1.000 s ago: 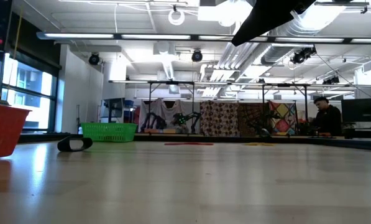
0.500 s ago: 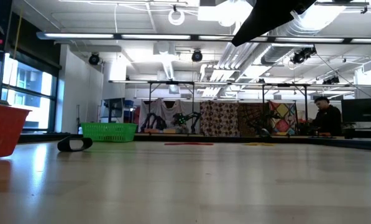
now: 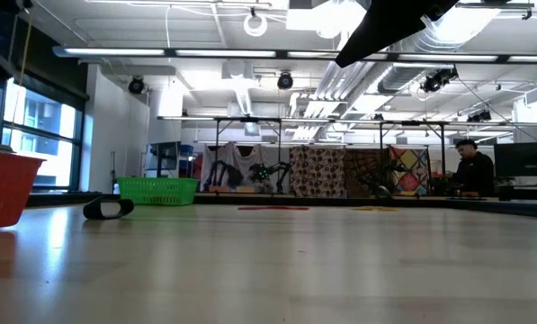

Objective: Sort rubber bands into baskets
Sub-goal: Put the yellow rubber band into the red bin

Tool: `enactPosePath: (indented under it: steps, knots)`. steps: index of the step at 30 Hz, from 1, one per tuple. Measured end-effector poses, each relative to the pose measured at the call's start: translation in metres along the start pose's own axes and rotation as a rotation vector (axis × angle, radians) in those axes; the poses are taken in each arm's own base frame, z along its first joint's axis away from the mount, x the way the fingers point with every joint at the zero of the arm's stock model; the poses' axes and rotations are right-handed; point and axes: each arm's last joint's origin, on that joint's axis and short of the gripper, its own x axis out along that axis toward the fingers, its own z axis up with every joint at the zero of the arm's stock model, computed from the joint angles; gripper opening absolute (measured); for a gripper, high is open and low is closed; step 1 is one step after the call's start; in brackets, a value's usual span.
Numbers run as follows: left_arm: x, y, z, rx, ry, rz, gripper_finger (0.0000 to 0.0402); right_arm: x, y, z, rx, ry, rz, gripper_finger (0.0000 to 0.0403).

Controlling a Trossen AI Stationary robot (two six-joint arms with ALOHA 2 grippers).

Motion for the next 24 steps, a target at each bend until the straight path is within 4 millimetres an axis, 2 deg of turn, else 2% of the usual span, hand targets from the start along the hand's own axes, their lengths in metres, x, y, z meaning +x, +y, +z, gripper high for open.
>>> enactPosePath:
  steps: [7,17,24]
  knots:
    - [0.017,-0.007,0.006,0.034,0.047,-0.048,0.0035,0.0,0.0,0.0,0.0,0.0,0.0,0.0167]
    - [0.015,-0.007,0.005,0.054,0.077,-0.072,0.0125,0.0,0.0,0.0,0.0,0.001,-0.001,0.0167]
    - [0.02,-0.01,0.018,0.109,-0.069,-0.046,0.0125,0.001,0.0,0.0,0.0,0.001,-0.001,0.0167]
